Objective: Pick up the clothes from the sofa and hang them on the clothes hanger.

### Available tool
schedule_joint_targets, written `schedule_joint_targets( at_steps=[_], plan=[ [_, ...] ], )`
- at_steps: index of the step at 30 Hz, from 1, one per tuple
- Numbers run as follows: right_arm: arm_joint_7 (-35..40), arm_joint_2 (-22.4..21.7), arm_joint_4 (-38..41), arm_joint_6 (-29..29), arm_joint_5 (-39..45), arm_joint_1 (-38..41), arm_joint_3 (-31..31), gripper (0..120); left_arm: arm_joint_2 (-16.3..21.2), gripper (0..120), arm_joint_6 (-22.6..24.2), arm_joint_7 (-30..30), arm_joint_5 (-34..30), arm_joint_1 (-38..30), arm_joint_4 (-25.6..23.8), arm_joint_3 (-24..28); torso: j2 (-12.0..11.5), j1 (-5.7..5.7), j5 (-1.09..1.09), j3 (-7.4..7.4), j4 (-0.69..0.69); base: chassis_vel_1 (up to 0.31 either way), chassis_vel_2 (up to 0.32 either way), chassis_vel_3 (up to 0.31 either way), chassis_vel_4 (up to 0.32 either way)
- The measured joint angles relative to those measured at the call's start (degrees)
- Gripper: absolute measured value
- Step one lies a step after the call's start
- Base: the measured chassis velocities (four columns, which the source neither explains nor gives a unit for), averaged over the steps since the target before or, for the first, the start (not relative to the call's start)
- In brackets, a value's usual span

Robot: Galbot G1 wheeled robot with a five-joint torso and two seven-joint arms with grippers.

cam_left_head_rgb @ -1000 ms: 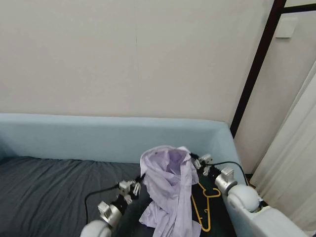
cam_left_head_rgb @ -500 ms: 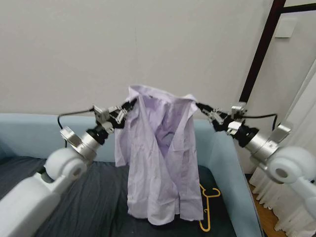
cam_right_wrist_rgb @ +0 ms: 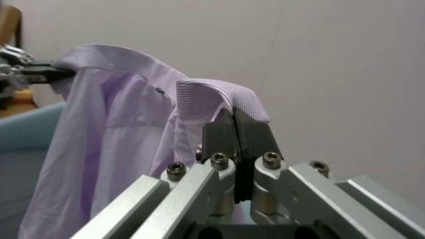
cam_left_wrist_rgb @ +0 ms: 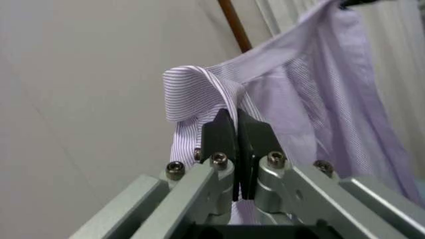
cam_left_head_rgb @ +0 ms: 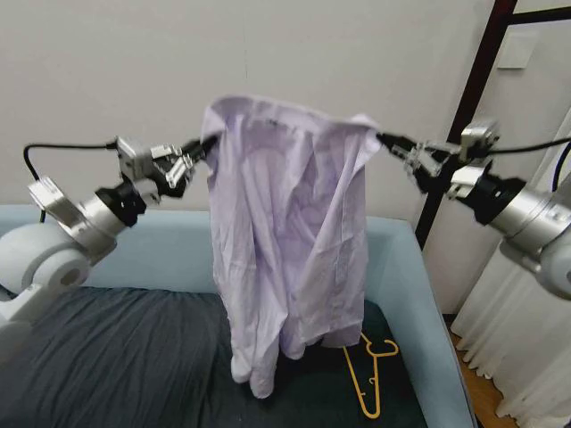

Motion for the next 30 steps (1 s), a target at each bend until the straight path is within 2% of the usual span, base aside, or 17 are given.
schedule_joint_targets(
  at_steps=[1, 4, 6, 8, 14, 25, 30],
  plan=[
    [0.0, 0.0, 0.0, 0.0, 0.0, 0.0, 0.0, 0, 0.0, 0, 0.0, 0.0, 0.0, 0.0, 0.0, 0.0, 0.0, 0.0, 0.0, 0.0, 0.0, 0.0, 0.0, 0.0, 0.0],
    [1.4, 2.1, 1.1, -1.6, -6.0, -9.5, 1.5, 0, -0.8, 0, -1.1, 7.3, 7.3, 3.5, 2.3, -0.6, 0.0, 0.0, 0.01, 0.0, 0.0, 0.0, 0.0, 0.0, 0.0],
    [1.3, 2.7, 1.1, -1.6, -7.7, -11.8, 1.7, 0, -1.1, 0, -1.3, 8.8, 8.6, 3.9, 2.9, -0.6, 0.0, 0.0, 0.01, 0.0, -0.01, 0.0, 0.0, 0.0, 0.0],
    [0.7, 5.0, 1.1, -1.6, -12.4, -17.5, 1.8, 0, -2.5, 0, -2.0, 13.1, 12.9, 5.1, 5.4, -0.7, 0.0, 0.0, 0.02, 0.0, -0.02, 0.0, 0.0, 0.0, 0.0],
    [-1.2, 9.9, -0.4, -0.6, -20.8, -24.0, 1.3, 0, -5.6, 0, -2.7, 15.6, 18.4, 8.7, 9.6, -1.2, 0.0, 0.0, 0.01, 0.0, -0.01, 0.0, 0.0, 0.0, 0.0],
    [-2.7, 13.7, -1.7, 1.6, -22.7, -25.1, 1.0, 0, -8.5, 0, -4.8, 21.4, 19.5, 10.2, 14.3, -2.0, 0.0, 0.0, 0.01, 0.0, -0.01, 0.0, 0.0, 0.0, 0.0],
    [-4.0, 15.0, -3.1, 2.7, -22.3, -23.4, 0.7, 0, -9.8, 0, -6.1, 23.9, 15.7, 8.8, 18.0, -1.7, 0.0, 0.0, 0.01, 0.0, 0.0, 0.0, 0.0, 0.0, 0.0]
  ],
)
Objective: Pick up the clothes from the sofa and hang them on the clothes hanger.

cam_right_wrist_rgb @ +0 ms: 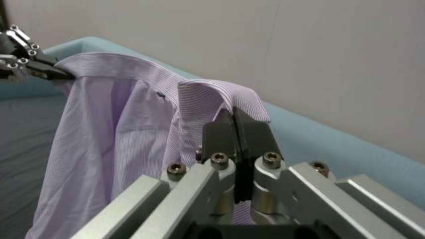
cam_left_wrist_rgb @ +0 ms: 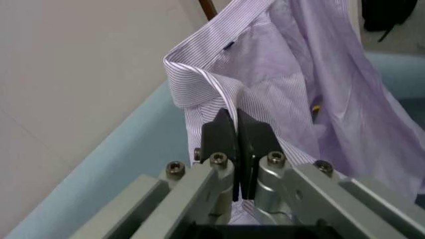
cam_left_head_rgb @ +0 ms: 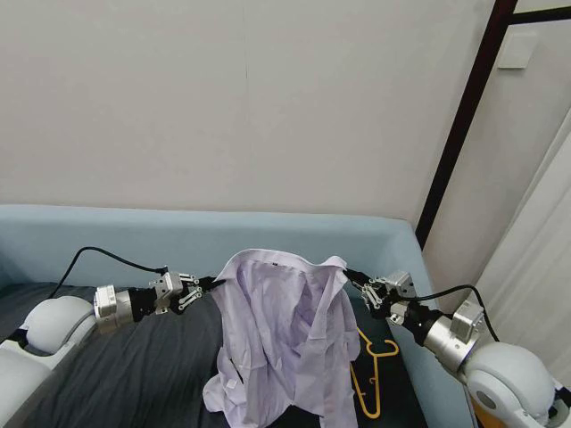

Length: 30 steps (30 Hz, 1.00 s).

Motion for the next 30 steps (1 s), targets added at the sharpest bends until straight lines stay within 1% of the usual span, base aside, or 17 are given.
schedule_joint_targets(
  at_steps=[1, 5, 6, 7, 8, 10, 13, 16, 17, 18, 20, 22, 23, 25, 28, 29, 30],
  plan=[
    [0.0, 0.0, 0.0, 0.0, 0.0, 0.0, 0.0, 0, 0.0, 0, 0.0, 0.0, 0.0, 0.0, 0.0, 0.0, 0.0, 0.0, 0.0, 0.0, 0.0, 0.0, 0.0, 0.0, 0.0],
    [-1.8, 1.5, -2.0, 2.0, 0.2, 1.3, -0.4, 0, -1.9, 0, 1.1, 0.1, -4.6, -0.8, 1.2, 0.4, 0.0, 0.0, 0.0, 0.0, -0.01, 0.0, 0.0, 0.0, 0.0],
    [-2.5, 2.1, -3.1, 3.0, 0.3, 2.0, -0.8, 0, -2.8, 0, 1.5, 0.0, -5.6, -1.4, 2.3, 0.9, 0.0, 0.0, 0.01, 0.0, -0.01, 0.0, 0.0, 0.0, 0.0],
    [-2.5, 2.1, -3.1, 3.0, 0.3, 2.0, -0.8, 0, -2.8, 0, 1.5, 0.0, -5.6, -1.4, 2.3, 0.9, 0.0, 0.0, 0.01, 0.0, -0.01, 0.0, 0.0, 0.0, 0.0],
    [-3.3, 2.8, -4.7, 4.2, 0.1, 3.1, -1.4, 0, -3.4, 0, 1.8, 0.0, -5.8, -2.4, 3.7, 1.8, 0.0, 0.0, 0.0, 0.0, -0.01, 0.0, 0.0, 0.0, 0.0],
    [-3.5, 3.4, -5.6, 4.5, 0.0, 4.0, -1.8, 0, -3.3, 0, 2.0, 0.0, -5.8, -3.2, 4.7, 2.5, 0.0, 0.01, 0.0, 0.01, -0.01, 0.0, 0.0, 0.0, 0.0],
    [-3.4, 4.0, -5.7, 4.6, -0.1, 4.3, -2.0, 0, -2.3, 0, 1.9, 0.3, -5.2, -3.6, 5.4, 2.7, 0.0, 0.01, 0.0, 0.01, -0.01, 0.0, 0.0, 0.0, 0.0],
    [-2.9, 4.7, -5.3, 4.6, -1.5, 3.3, -2.0, 0, -0.8, 0, 0.7, -1.3, 0.0, -4.1, 6.1, 2.7, 0.0, 0.01, 0.0, 0.01, 0.01, 0.0, 0.0, 0.0, 0.0],
    [-2.9, 4.7, -5.3, 4.6, -1.5, 3.3, -2.0, 0, -0.8, 0, 0.7, -1.3, 0.0, -4.1, 6.1, 2.7, 0.0, 0.01, 0.0, 0.01, 0.01, 0.0, 0.0, 0.0, 0.0],
    [-2.6, 4.7, -5.0, 4.9, -1.9, 2.9, -2.0, 0, -0.5, 0, 0.8, -3.9, 1.8, -4.3, 5.9, 2.7, 0.0, 0.0, 0.0, 0.01, 0.0, 0.0, 0.0, 0.0, 0.0],
    [-2.3, 4.6, -4.3, 5.8, -1.8, 2.6, -1.8, 0, 0.1, 0, 2.4, -9.9, 3.0, -4.3, 3.7, 2.8, 0.0, 0.01, 0.0, 0.01, -0.01, 0.0, 0.0, 0.0, 0.0],
    [-2.2, 4.0, -3.3, 7.0, -0.3, 3.0, -1.6, 0, 1.1, 0, 5.0, -17.3, 3.0, -3.9, -0.5, 2.7, 0.0, 0.0, 0.01, 0.0, -0.03, 0.0, 0.0, 0.0, 0.0],
    [-2.2, 4.0, -3.3, 7.0, -0.3, 3.0, -1.6, 0, 1.1, 0, 5.0, -17.3, 3.0, -3.9, -0.5, 2.7, 0.0, 0.0, 0.01, 0.0, -0.03, 0.0, 0.0, 0.0, 0.0],
    [-2.0, 3.5, -2.2, 7.8, 1.7, 4.3, -1.5, 0, 2.4, 0, 8.0, -25.0, 1.6, -2.9, -5.7, 2.5, 0.0, 0.01, 0.0, 0.0, -0.03, 0.0, 0.0, 0.0, 0.0],
    [-1.4, 3.2, -1.7, 7.9, 3.6, 7.8, -1.6, 0, 4.3, 0, 14.3, -40.0, -3.4, -1.7, -14.3, 1.7, 0.0, 0.0, 0.01, 0.0, 0.01, 0.0, 0.0, 0.0, 0.0],
    [-1.4, 3.2, -1.7, 7.9, 3.6, 7.8, -1.6, 0, 4.3, 0, 14.3, -40.0, -3.4, -1.7, -14.3, 1.7, 0.0, 0.0, 0.01, 0.0, 0.01, 0.0, 0.0, 0.0, 0.0],
    [-1.3, 3.0, -1.7, 7.9, 4.0, 9.1, -1.7, 0, 4.8, 0, 17.0, -44.7, -5.3, -1.6, -17.1, 1.2, 0.0, 0.0, 0.01, 0.0, 0.01, 0.0, 0.0, 0.0, 0.0]
  ],
)
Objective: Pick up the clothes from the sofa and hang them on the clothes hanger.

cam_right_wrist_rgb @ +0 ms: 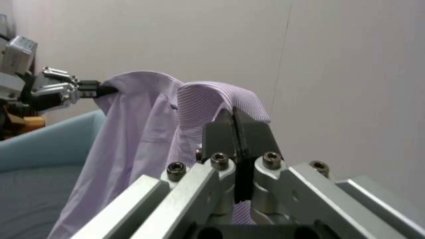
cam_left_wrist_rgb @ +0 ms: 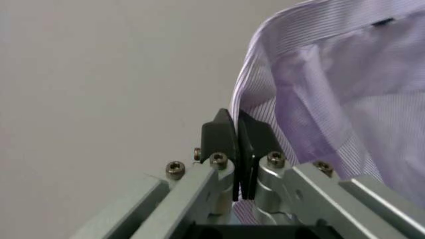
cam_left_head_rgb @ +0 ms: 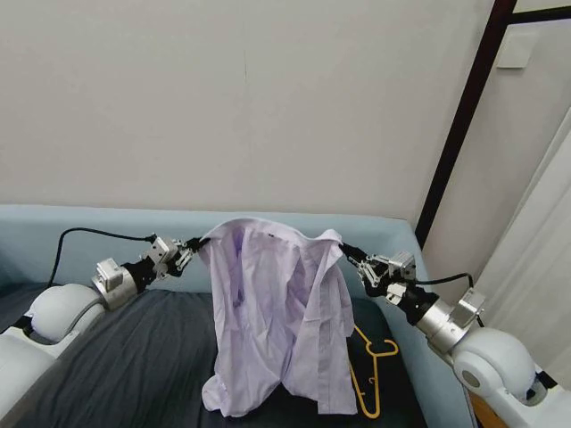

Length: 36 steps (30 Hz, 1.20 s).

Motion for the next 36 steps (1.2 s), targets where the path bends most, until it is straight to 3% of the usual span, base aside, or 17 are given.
schedule_joint_targets(
  at_steps=[4, 5, 8, 15, 19, 22, 25, 27, 31, 36],
  plan=[
    [0.5, -1.1, 0.0, -0.3, 2.4, 4.7, -0.2, 0, 2.8, 0, 10.3, -16.0, -8.5, -2.4, -8.6, -1.4, 0.0, 0.0, -0.01, 0.0, -0.01, 0.0, 0.0, 0.0, 0.0],
    [0.5, -1.1, 0.0, -0.3, 2.4, 4.7, -0.2, 0, 2.8, 0, 10.3, -16.0, -8.5, -2.4, -8.6, -1.4, 0.0, 0.0, -0.01, 0.0, -0.01, 0.0, 0.0, 0.0, 0.0],
    [0.7, -1.9, 0.3, -0.4, 5.2, 7.8, -0.2, 0, 5.6, 0, 18.9, -26.5, -12.2, -6.2, -14.0, -2.0, 0.0, 0.0, 0.01, 0.0, -0.02, 0.0, 0.0, 0.0, 0.0],
    [0.7, -3.1, 0.5, -1.0, 7.9, 11.6, -0.4, 0, 6.3, 0, 28.9, -37.6, -19.6, -9.9, -20.9, -1.3, 0.0, 0.0, 0.0, 0.0, -0.01, 0.0, 0.0, 0.0, 0.0],
    [0.8, -3.4, -0.1, -1.5, 5.7, 10.3, -1.1, 0, 2.6, 0, 30.7, -41.4, -22.3, -4.7, -23.2, -0.6, 0.0, 0.0, -0.01, 0.0, -0.02, 0.0, 0.0, 0.0, 0.0],
    [0.8, -3.2, -0.4, -1.5, 4.7, 9.1, -1.3, 0, 1.3, 0, 30.8, -41.4, -22.6, -3.0, -23.3, -0.1, 0.0, 0.0, -0.02, 0.0, -0.01, 0.0, 0.0, 0.0, 0.0],
    [0.8, -2.4, -1.3, -1.6, 1.6, 4.9, -1.4, 0, -3.7, 0, 30.7, -39.1, -23.8, -0.4, -22.0, 2.1, 0.0, 0.0, -0.01, 0.0, -0.03, 0.0, 0.0, 0.0, 0.0],
    [0.8, -2.2, -1.4, -1.6, 1.1, 4.4, -1.5, 0, -4.6, 0, 30.6, -38.9, -24.1, -0.2, -21.7, 2.4, 0.0, 0.0, -0.01, 0.0, -0.03, 0.0, 0.0, 0.0, 0.0],
    [2.0, -0.7, -3.3, -1.5, -5.5, -2.5, -2.0, 0, -11.5, 0, 30.1, -39.0, -24.6, 0.5, -18.1, 5.1, 0.0, 0.0, 0.0, 0.0, -0.03, 0.0, 0.0, 0.0, 0.0],
    [3.3, 1.8, -6.1, -1.5, -11.4, -7.1, -3.1, 0, -15.8, 0, 29.8, -38.4, -21.1, 1.0, -11.3, 10.0, 0.0, 0.0, 0.0, 0.0, -0.01, 0.0, 0.0, 0.0, 0.0]
  ],
)
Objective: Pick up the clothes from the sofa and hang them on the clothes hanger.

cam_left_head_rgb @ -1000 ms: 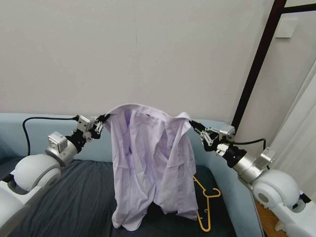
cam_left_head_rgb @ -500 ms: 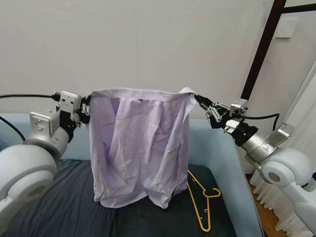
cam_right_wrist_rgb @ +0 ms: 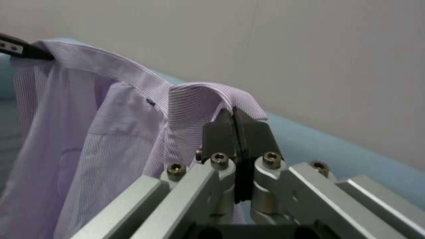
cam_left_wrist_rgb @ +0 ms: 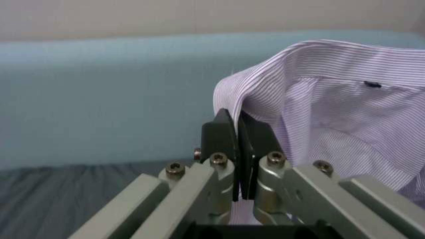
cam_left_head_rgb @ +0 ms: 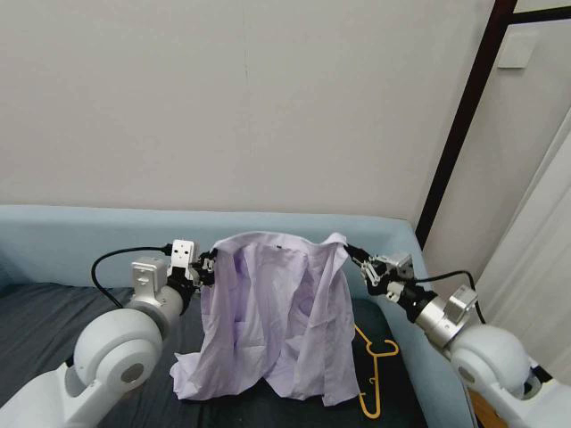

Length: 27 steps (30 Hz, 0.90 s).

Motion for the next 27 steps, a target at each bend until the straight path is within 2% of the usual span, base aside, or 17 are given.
schedule_joint_targets(
  at_steps=[1, 6, 12, 16, 17, 18, 21, 22, 24, 27],
  plan=[
    [0.0, 0.0, 0.0, 0.0, 0.0, 0.0, 0.0, 0, 0.0, 0, 0.0, 0.0, 0.0, 0.0, 0.0, 0.0, 0.0, 0.0, 0.0, 0.0, 0.0, 0.0, 0.0, 0.0, 0.0],
    [0.0, 3.9, -5.6, 0.2, -7.6, -4.1, -1.6, 0, -5.1, 0, -0.4, 2.7, 7.2, 0.6, 7.2, 6.0, 0.0, 0.0, 0.0, 0.0, -0.01, 0.0, 0.0, 0.0, 0.0],
    [0.8, 6.1, -7.6, -0.1, -10.4, -7.0, -2.1, 0, -6.6, 0, -0.9, 4.1, 10.6, 1.0, 8.9, 6.7, 0.0, 0.0, 0.01, 0.0, -0.01, 0.0, 0.0, 0.0, 0.0],
    [0.7, 6.9, -7.2, -0.6, -7.6, -8.5, -2.1, 15, -6.0, 0, -0.9, 5.3, 11.8, 0.8, 9.0, 5.6, 0.0, 0.0, 0.0, 0.0, 0.0, 0.0, 0.0, 0.0, 0.0],
    [0.7, 6.9, -7.2, -0.6, -7.6, -8.5, -2.1, 15, -6.0, 0, -0.9, 5.3, 11.8, 0.8, 9.0, 5.6, 0.0, 0.0, 0.0, 0.0, 0.0, 0.0, 0.0, 0.0, 0.0],
    [2.1, 7.1, -7.0, -1.4, -5.9, -9.3, -2.2, 21, -5.5, 0, -0.8, 5.7, 12.3, 0.8, 8.9, 4.9, 0.0, 0.0, -0.01, 0.0, 0.01, 0.0, 0.0, 0.0, 0.0],
    [11.3, 7.4, -6.4, -9.6, -2.3, -10.9, -1.9, 34, -4.4, 0, -0.4, 6.3, 12.4, 0.7, 8.5, 4.0, 0.0, 0.0, -0.01, 0.0, -0.01, 0.0, 0.0, 0.0, 0.0],
    [11.3, 7.4, -6.4, -9.6, -2.3, -10.9, -1.9, 34, -4.4, 0, -0.4, 6.3, 12.4, 0.7, 8.5, 4.0, 0.0, 0.0, -0.01, 0.0, -0.01, 0.0, 0.0, 0.0, 0.0],
    [15.6, 7.5, -6.9, -13.3, 0.7, -11.3, -1.5, 45, -4.1, 0, -0.3, 6.5, 12.4, 0.8, 8.4, 3.7, 0.0, 0.0, -0.01, 0.0, -0.01, 0.0, 0.0, 0.0, 0.0],
    [16.9, 7.6, -8.5, -16.6, 2.6, -11.6, -1.1, 54, -4.0, 0, -0.3, 6.6, 12.5, 1.1, 8.2, 3.3, 0.0, 0.0, -0.01, 0.0, -0.01, 0.0, 0.0, 0.0, 0.0]
  ],
)
